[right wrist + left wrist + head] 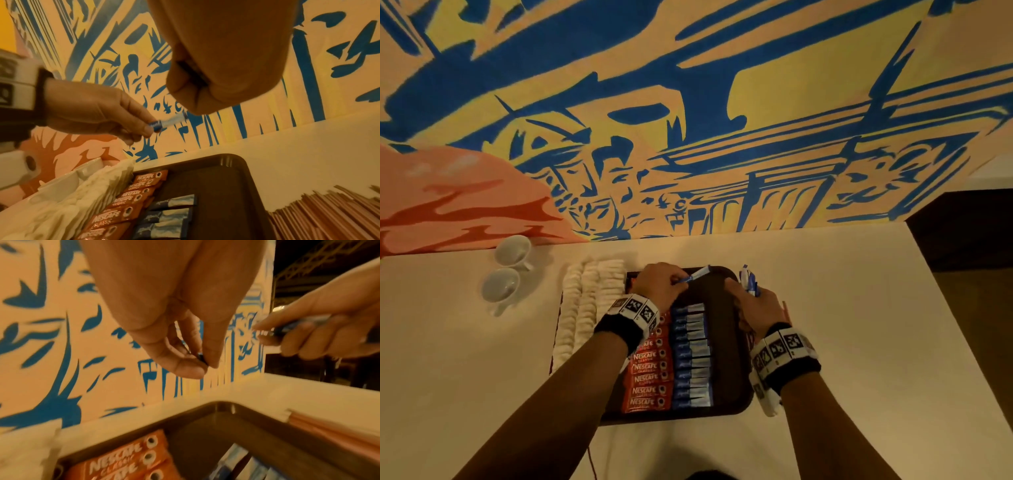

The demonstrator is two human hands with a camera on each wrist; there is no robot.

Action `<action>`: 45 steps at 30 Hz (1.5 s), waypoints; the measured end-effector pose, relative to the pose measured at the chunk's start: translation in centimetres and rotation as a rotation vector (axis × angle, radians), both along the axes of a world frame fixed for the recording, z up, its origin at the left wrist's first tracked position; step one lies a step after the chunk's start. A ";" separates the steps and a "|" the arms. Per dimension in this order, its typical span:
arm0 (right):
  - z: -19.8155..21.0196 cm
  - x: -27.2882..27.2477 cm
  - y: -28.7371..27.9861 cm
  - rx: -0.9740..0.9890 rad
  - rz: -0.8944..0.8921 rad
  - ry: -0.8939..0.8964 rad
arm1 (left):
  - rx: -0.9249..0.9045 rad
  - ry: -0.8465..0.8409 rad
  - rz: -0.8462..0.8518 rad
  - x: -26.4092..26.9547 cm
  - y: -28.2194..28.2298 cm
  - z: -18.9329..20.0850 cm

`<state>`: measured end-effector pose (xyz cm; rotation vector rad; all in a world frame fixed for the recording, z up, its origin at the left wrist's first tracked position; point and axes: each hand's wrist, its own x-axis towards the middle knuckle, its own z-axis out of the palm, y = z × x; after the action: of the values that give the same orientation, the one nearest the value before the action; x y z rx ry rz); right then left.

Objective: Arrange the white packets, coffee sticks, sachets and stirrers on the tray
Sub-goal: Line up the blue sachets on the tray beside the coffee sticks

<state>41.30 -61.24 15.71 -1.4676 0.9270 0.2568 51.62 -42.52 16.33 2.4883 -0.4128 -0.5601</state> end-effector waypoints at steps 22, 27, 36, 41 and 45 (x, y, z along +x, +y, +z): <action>-1.6 0.8 -2.1 0.047 -0.010 0.061 | 0.453 -0.148 -0.309 3.9 -3.3 -8.9; -1.3 1.0 -2.0 0.073 0.042 0.039 | 0.474 -0.153 -0.284 4.1 -3.3 -8.5; 0.1 0.5 -1.3 0.074 0.178 -0.065 | 0.233 -0.165 -0.102 3.3 -2.7 -4.3; 1.9 0.6 0.4 -0.018 0.270 -0.169 | -0.225 -0.020 0.139 0.8 -1.4 2.1; 4.3 0.7 2.5 -0.125 0.342 -0.307 | -0.498 0.117 0.087 -1.8 0.3 6.8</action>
<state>41.96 -58.75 20.06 -1.7231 0.4497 0.2175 49.83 -42.21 23.11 1.9769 -0.3464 -0.4941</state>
